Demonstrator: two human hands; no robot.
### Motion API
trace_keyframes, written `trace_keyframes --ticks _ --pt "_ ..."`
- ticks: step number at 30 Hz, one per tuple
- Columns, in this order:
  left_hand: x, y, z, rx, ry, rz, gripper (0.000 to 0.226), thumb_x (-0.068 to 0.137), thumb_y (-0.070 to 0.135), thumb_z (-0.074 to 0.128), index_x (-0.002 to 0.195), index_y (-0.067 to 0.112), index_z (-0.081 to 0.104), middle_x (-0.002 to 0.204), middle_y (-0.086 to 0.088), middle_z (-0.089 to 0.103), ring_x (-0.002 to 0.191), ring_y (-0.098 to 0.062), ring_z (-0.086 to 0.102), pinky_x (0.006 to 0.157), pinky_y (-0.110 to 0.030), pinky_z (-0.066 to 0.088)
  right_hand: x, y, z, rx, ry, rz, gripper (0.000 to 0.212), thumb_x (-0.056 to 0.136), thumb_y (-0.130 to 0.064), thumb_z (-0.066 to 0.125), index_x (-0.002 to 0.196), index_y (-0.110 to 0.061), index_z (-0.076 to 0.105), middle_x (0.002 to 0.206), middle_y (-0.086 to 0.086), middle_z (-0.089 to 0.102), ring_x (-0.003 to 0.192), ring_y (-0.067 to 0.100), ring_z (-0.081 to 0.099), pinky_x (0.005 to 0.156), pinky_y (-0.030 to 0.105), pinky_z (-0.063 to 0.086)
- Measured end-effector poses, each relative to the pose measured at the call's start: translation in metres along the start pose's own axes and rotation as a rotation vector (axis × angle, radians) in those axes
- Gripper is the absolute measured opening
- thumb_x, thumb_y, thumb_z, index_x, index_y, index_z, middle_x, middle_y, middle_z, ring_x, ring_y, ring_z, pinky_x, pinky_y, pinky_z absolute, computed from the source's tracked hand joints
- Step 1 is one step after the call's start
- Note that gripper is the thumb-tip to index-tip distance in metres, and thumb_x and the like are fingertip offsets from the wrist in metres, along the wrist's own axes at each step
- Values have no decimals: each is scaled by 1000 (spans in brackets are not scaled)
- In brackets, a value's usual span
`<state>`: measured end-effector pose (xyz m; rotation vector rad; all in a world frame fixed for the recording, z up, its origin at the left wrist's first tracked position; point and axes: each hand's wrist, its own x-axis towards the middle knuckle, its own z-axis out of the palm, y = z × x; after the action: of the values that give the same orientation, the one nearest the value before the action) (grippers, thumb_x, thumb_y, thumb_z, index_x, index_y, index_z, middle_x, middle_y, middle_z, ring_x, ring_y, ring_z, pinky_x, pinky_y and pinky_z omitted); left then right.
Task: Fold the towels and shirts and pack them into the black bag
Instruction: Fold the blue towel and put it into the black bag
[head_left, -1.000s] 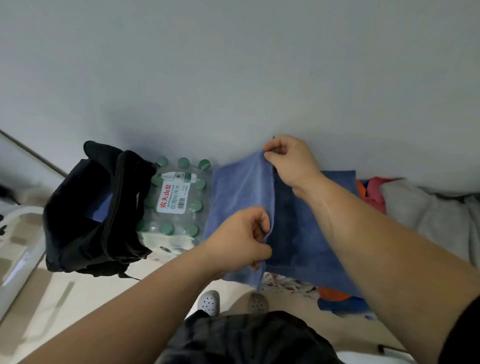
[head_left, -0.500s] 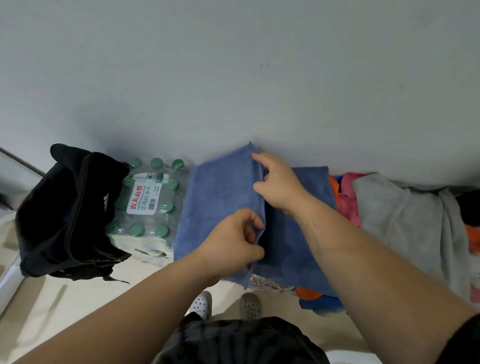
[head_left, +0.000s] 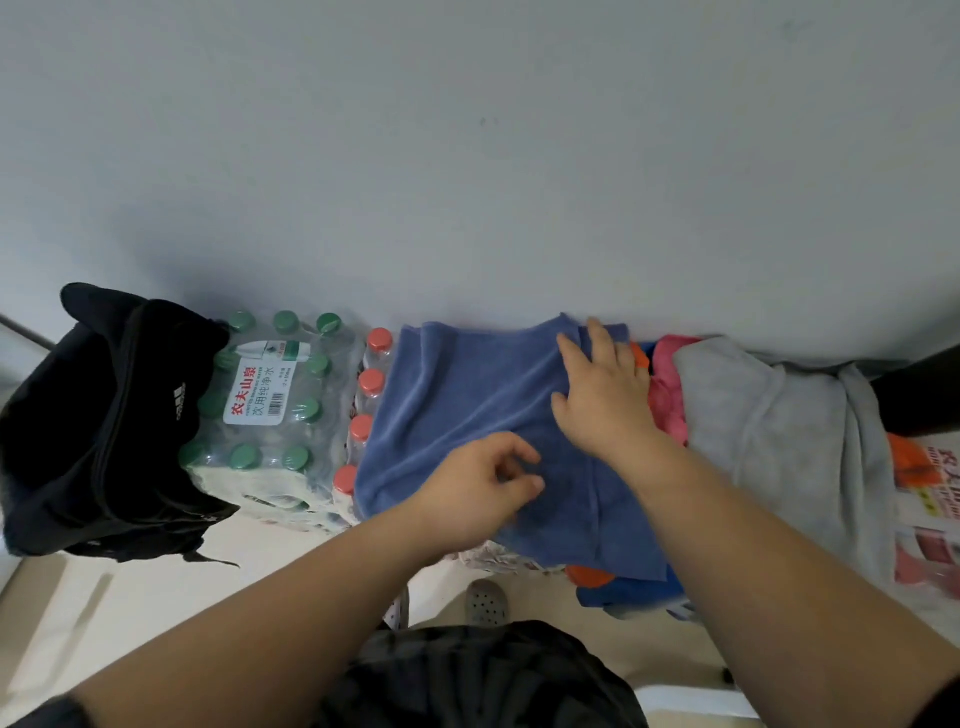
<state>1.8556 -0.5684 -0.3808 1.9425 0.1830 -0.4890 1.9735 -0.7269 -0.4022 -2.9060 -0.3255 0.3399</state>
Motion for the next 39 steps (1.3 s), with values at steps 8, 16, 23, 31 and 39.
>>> trace_keyframes --ticks 8,16,23,31,39 --pt "-34 -60 -83 74 639 -200 10 86 26 68 77 24 65 66 1 65 57 -19 57 55 -35 49 -2 -86 5 126 79 -396 47 96 -36 55 141 -23 51 150 0 41 137 27 33 111 46 29" --pt "-59 -90 -76 280 612 -367 29 77 46 77 70 21 64 65 4 65 63 -12 61 56 -29 45 37 -157 12 -83 27 -592 28 96 -12 48 116 -18 65 116 7 55 108 30 50 91 42 45" --pt "-53 -92 -70 248 690 -387 28 76 32 79 65 7 70 62 -9 67 64 -26 63 60 -39 53 62 -170 17 -316 -86 -548 34 98 -11 44 124 -23 62 118 9 55 104 33 60 77 40 46" --pt "-56 -92 -70 7 590 -287 15 74 13 68 64 7 59 54 2 52 51 -15 41 53 -27 39 64 -174 11 -262 47 -580 26 97 -9 45 107 -20 66 103 6 62 86 28 62 65 34 41" --pt "-75 -97 -133 -145 633 -301 13 82 6 57 72 6 48 56 1 43 53 -14 33 52 -29 26 71 -229 2 -150 33 -567 24 92 -5 45 103 -18 62 93 6 61 76 28 50 65 34 41"
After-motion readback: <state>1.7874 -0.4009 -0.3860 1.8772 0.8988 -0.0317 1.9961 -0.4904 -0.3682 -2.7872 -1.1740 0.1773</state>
